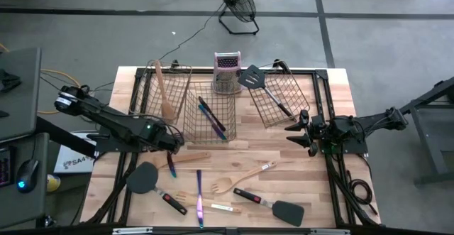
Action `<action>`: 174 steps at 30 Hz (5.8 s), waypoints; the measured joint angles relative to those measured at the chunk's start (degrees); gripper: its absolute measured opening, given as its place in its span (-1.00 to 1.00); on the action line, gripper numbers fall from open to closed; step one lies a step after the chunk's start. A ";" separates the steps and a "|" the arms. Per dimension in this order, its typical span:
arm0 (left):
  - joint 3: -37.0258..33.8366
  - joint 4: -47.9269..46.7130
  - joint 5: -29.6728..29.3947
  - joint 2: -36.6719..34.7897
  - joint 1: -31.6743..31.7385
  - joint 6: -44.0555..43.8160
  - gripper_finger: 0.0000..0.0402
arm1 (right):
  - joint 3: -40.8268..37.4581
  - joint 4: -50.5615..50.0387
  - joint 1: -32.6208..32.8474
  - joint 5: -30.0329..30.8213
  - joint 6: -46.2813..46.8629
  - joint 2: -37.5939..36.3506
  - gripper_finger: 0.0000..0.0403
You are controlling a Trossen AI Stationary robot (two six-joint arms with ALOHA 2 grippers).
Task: Pick & Place Kitchen Items
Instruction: Put the top blue table knife into the middle wire basket
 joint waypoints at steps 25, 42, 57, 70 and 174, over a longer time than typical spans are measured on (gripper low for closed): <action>-0.64 -1.46 -0.68 -1.22 0.07 6.08 0.07 | -0.07 0.00 0.00 0.00 0.01 0.22 -0.11; -2.30 2.13 1.62 4.08 0.07 6.03 0.07 | -0.07 0.06 0.00 0.00 0.01 0.22 -0.11; -6.48 8.92 2.75 3.96 0.07 1.43 -0.07 | -0.07 0.06 0.00 0.00 0.01 0.22 -0.11; -6.52 9.43 2.96 3.98 0.08 0.04 -0.51 | -0.07 0.08 0.00 0.00 0.01 0.22 -0.11; -4.03 45.82 31.43 -8.85 0.04 46.30 -0.84 | -0.07 -0.01 0.00 0.00 0.01 0.22 -0.11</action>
